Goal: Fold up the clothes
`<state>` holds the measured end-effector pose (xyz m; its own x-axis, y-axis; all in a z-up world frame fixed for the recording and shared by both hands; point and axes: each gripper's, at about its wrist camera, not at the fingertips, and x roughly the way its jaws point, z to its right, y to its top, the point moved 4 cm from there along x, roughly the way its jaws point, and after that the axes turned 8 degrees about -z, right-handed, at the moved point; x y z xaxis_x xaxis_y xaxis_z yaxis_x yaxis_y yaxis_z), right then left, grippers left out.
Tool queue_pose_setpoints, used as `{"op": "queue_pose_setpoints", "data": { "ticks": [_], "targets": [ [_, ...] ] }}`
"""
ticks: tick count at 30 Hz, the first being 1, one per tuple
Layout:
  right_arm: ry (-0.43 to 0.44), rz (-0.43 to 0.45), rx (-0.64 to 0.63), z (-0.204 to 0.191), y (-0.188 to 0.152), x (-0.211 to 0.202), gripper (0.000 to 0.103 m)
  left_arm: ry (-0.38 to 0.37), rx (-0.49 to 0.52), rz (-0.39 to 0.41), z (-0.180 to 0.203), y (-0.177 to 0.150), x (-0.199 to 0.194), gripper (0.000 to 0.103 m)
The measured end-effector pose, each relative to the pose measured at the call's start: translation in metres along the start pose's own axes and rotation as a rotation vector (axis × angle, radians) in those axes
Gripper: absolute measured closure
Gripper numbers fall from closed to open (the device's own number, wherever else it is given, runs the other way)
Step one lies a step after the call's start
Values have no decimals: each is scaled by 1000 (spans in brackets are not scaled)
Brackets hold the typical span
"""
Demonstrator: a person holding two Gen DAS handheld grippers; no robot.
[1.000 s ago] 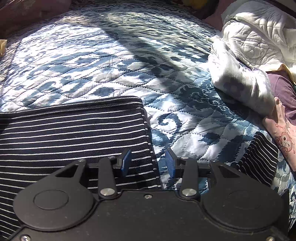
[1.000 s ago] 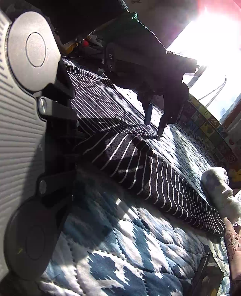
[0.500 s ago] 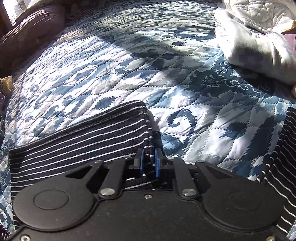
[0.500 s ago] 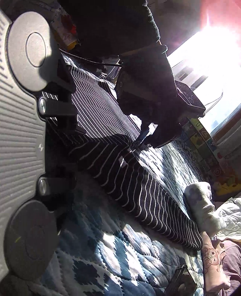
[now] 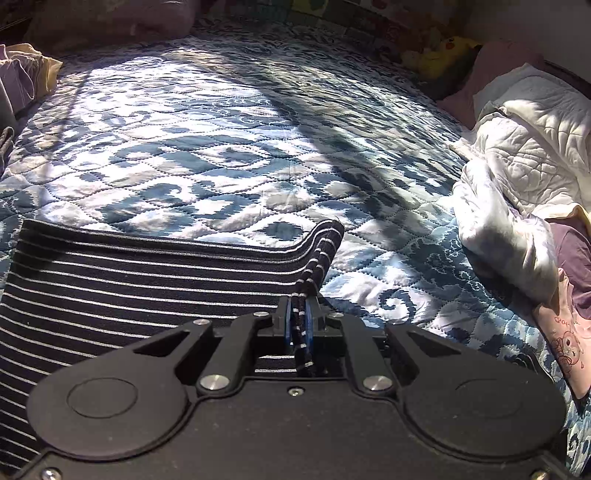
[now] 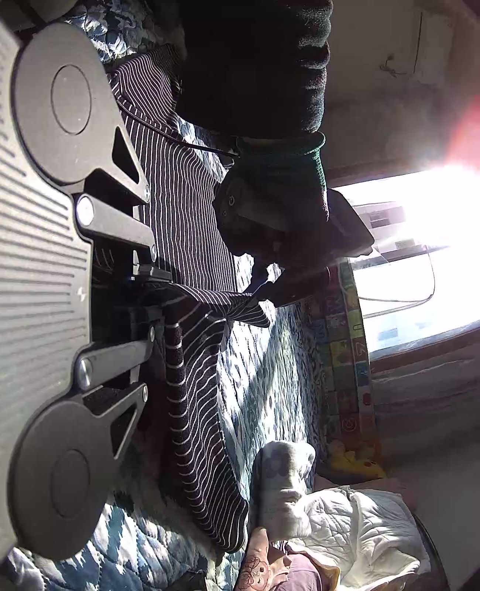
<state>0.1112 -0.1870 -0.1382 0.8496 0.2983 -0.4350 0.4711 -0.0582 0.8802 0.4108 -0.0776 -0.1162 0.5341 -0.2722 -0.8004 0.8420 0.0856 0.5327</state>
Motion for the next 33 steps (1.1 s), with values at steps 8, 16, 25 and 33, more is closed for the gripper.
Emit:
{"op": "queue_pose_setpoints", "data": {
  "ticks": [8, 16, 25, 33],
  "targets": [
    [57, -51, -153, -28, -7, 9, 90, -45, -75, 29, -43, -7, -3, 97],
    [100, -179, -167, -38, -19, 25, 90, -22, -107, -1, -66, -15, 11, 96],
    [113, -196, -158, -42, -24, 30, 87, 49, -2, 4, -63, -20, 12, 85],
    [115, -180, -180, -47, -27, 27, 76, 14, 476, 21, 53, -39, -44, 66]
  ]
}}
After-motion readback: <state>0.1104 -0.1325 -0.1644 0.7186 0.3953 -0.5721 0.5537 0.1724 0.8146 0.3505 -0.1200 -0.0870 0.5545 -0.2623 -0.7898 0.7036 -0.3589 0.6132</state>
